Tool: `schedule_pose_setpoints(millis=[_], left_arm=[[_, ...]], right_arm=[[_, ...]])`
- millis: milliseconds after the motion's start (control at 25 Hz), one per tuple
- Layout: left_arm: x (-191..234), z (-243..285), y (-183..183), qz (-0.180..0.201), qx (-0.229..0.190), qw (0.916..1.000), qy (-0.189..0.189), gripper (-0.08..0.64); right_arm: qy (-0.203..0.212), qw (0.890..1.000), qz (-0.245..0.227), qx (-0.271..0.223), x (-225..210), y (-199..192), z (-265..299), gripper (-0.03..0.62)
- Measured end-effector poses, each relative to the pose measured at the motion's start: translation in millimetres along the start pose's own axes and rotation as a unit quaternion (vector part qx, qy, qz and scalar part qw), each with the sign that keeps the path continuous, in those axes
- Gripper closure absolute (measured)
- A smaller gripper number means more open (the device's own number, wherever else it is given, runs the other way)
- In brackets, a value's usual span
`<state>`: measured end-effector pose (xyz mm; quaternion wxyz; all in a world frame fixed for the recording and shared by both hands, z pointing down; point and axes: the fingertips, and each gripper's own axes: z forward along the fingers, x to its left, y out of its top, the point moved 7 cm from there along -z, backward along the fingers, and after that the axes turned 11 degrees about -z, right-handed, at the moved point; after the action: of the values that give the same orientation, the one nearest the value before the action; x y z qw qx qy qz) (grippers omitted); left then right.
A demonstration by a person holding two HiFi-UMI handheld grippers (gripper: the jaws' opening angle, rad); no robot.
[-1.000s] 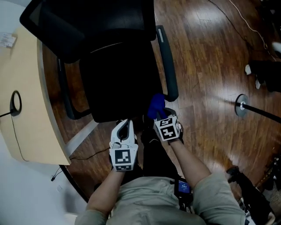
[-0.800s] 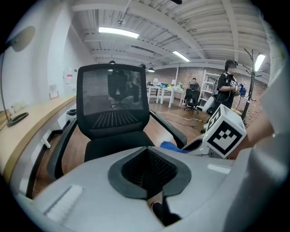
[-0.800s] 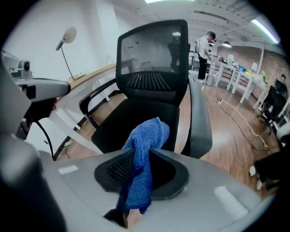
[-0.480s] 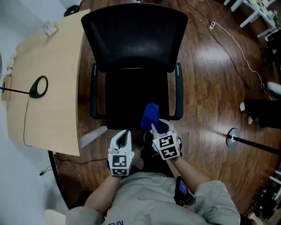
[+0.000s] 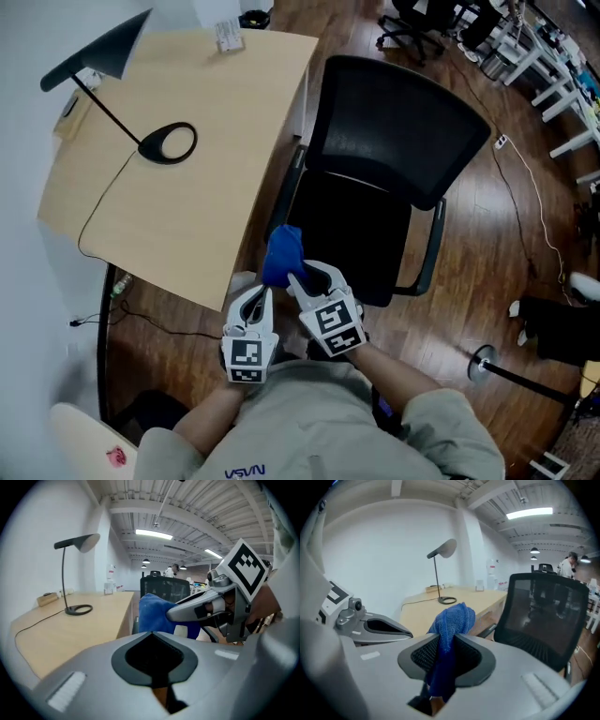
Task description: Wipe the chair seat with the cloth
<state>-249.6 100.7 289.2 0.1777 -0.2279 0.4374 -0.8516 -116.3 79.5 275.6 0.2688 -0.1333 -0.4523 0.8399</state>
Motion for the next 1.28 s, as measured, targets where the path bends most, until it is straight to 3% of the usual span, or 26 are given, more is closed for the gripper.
schedule_pose_setpoints(millis=[240, 520, 840, 1280], left_arm=[[97.0, -65.5, 10.5, -0.053, -0.035, 0.9962, 0.059, 0.555], [180.8, -113.4, 7.1, -0.089, -0.06, 0.9876, 0.114, 0.555], [231.4, -143.5, 6.8, -0.105, -0.068, 0.9838, 0.129, 0.555], [236.5, -145.7, 0.8, -0.094, -0.058, 0.9891, 0.098, 0.555]], right_arm=[[0.051, 0.997, -0.052, -0.014, 70.9, 72.0, 71.1, 0.508], [0.097, 0.993, -0.065, 0.0, 138.7, 111.4, 156.4, 0.507], [0.101, 0.991, -0.049, 0.079, 181.0, 98.2, 218.1, 0.506], [0.091, 0.984, -0.029, 0.148, 183.0, 64.3, 247.2, 0.464]])
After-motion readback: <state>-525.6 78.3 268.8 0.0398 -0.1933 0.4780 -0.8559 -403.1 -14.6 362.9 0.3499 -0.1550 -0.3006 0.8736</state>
